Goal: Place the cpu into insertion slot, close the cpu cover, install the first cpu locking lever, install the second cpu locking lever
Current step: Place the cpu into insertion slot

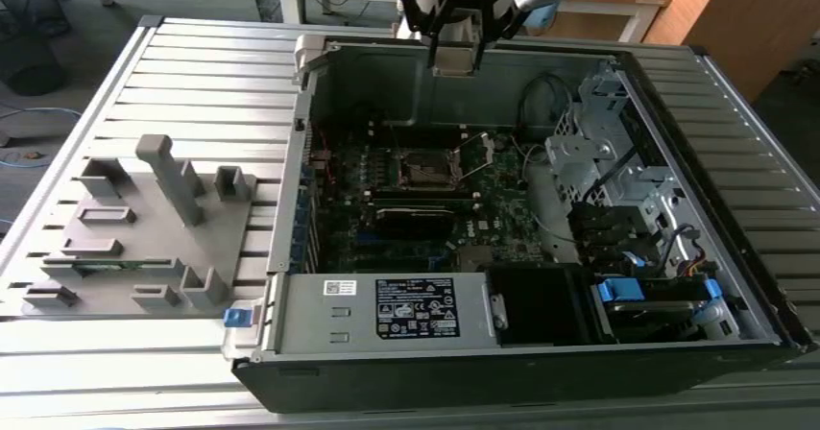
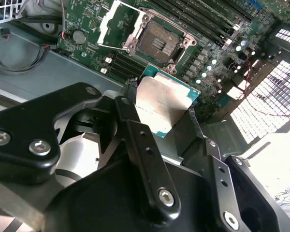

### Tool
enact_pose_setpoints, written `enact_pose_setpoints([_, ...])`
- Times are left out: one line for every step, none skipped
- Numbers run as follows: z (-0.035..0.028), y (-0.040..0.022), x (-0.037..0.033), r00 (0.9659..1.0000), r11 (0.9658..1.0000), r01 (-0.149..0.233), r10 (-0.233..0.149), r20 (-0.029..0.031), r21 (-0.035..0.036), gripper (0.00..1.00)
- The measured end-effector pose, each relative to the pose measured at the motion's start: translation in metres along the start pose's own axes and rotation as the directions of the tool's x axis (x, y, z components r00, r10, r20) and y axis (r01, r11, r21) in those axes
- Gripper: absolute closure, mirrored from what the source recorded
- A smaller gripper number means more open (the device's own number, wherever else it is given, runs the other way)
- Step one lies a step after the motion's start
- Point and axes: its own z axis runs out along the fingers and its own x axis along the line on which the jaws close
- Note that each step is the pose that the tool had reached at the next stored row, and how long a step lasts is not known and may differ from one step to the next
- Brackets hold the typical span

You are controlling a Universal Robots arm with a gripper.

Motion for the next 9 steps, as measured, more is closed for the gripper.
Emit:
enact_pose_setpoints([0.0000,0.0000,0.0000,1.0000,1.0000,0.000,0.000,0.0000,0.0000,0.46])
enact_pose_setpoints([0.0001,0.0000,0.0000,1.0000,1.0000,0.000,0.000,0.0000,-0.0001,0.46])
enact_pose_setpoints([0.0001,0.0000,0.0000,1.0000,1.0000,0.000,0.000,0.0001,-0.0002,0.46])
enact_pose_setpoints([0.0001,0.0000,0.0000,1.0000,1.0000,0.000,0.000,0.0001,-0.0002,0.46])
enact_pose_setpoints([0.0001,0.0000,0.0000,1.0000,1.0000,0.000,0.000,0.0001,-0.0002,0.46])
enact_pose_setpoints([0.0002,0.0000,0.0000,1.0000,1.0000,0.000,0.000,0.0000,-0.0002,0.46])
enact_pose_setpoints([0.0005,0.0000,0.0000,1.0000,1.0000,0.000,0.000,0.0001,-0.0003,0.46])
enact_pose_setpoints([0.0011,-0.0001,0.0000,1.0000,1.0000,0.000,0.000,0.0002,-0.0005,0.46])
enact_pose_setpoints([0.0017,-0.0001,0.0000,1.0000,1.0000,0.000,0.000,0.0002,-0.0003,0.46])
